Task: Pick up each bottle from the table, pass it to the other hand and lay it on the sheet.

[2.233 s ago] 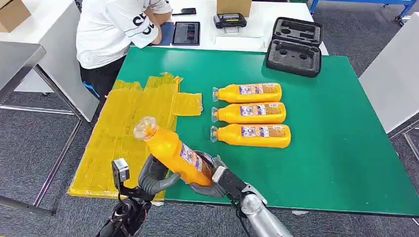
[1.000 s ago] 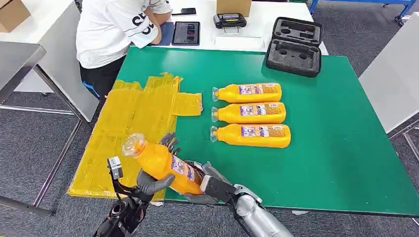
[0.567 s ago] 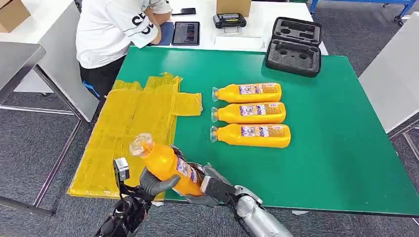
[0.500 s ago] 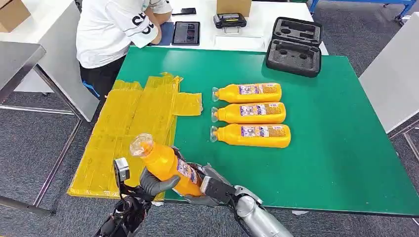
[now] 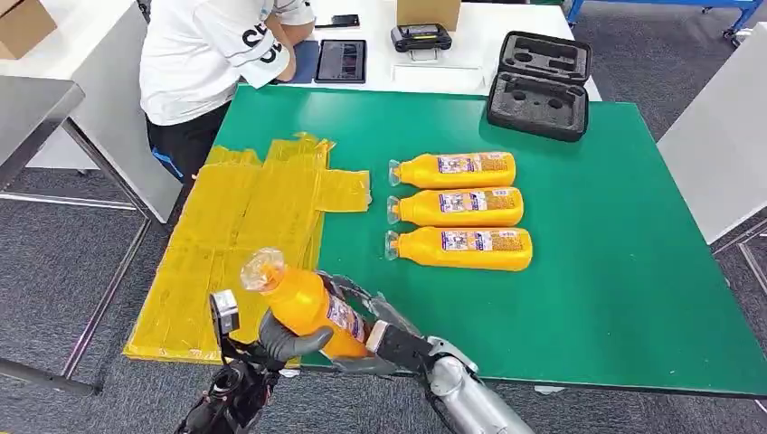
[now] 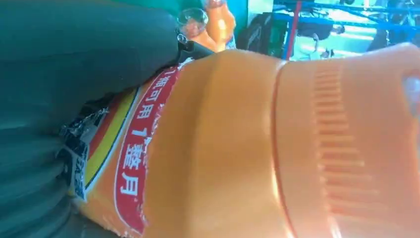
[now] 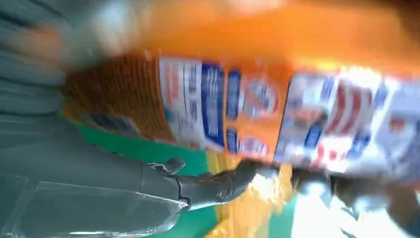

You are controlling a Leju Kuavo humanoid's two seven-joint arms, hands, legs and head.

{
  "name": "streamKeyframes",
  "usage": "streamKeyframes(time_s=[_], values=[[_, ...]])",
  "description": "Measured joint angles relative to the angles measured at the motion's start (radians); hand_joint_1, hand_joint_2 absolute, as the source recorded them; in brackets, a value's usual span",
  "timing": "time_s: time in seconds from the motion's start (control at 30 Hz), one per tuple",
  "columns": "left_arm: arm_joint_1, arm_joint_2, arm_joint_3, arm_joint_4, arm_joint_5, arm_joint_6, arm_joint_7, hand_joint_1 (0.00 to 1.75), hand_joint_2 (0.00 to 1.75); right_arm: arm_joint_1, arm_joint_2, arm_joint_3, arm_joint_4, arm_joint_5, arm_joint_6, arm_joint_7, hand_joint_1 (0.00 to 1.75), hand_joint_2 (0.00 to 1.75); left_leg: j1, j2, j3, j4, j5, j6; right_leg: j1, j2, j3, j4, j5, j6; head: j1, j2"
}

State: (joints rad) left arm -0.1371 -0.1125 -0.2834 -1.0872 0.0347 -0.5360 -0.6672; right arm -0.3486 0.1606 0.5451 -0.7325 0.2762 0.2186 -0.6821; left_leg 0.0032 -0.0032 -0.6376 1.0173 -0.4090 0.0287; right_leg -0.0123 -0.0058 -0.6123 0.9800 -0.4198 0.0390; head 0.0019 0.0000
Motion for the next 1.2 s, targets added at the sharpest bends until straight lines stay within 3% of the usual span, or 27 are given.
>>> streamKeyframes(time_s=[0.63,0.73,0.93,1.2], values=[[0.000,0.004,0.085,-0.124,0.056,0.039,0.040,1.75,1.75,0.038,-0.012,-0.055,-0.195,-0.079,0.013,-0.009,0.00,0.00,0.000,0.000,0.000,0.000,0.001,0.000,0.000,0.000,0.000,0.000,0.000,0.000,0.000,0.000],[-0.007,0.005,0.109,-0.143,0.026,0.116,0.033,1.75,1.75,0.044,-0.015,-0.055,-0.211,-0.094,0.034,-0.012,0.00,0.00,0.000,0.000,0.000,0.000,0.001,0.000,0.000,0.000,0.000,0.000,0.000,0.000,0.000,0.000],[-0.052,0.036,0.210,-0.213,-0.184,0.411,0.037,1.75,1.75,0.090,-0.034,-0.075,-0.303,-0.121,0.046,0.013,0.00,0.00,0.001,0.000,0.000,0.000,0.001,0.000,0.001,0.000,0.000,0.000,0.000,0.000,0.000,0.000],[-0.066,0.088,0.269,-0.307,-0.485,0.593,0.096,1.75,1.75,0.163,-0.058,-0.146,-0.419,-0.138,0.028,0.027,0.00,0.00,0.001,0.000,0.000,0.000,0.001,0.000,0.001,0.000,0.000,0.000,0.000,0.000,0.000,0.000]])
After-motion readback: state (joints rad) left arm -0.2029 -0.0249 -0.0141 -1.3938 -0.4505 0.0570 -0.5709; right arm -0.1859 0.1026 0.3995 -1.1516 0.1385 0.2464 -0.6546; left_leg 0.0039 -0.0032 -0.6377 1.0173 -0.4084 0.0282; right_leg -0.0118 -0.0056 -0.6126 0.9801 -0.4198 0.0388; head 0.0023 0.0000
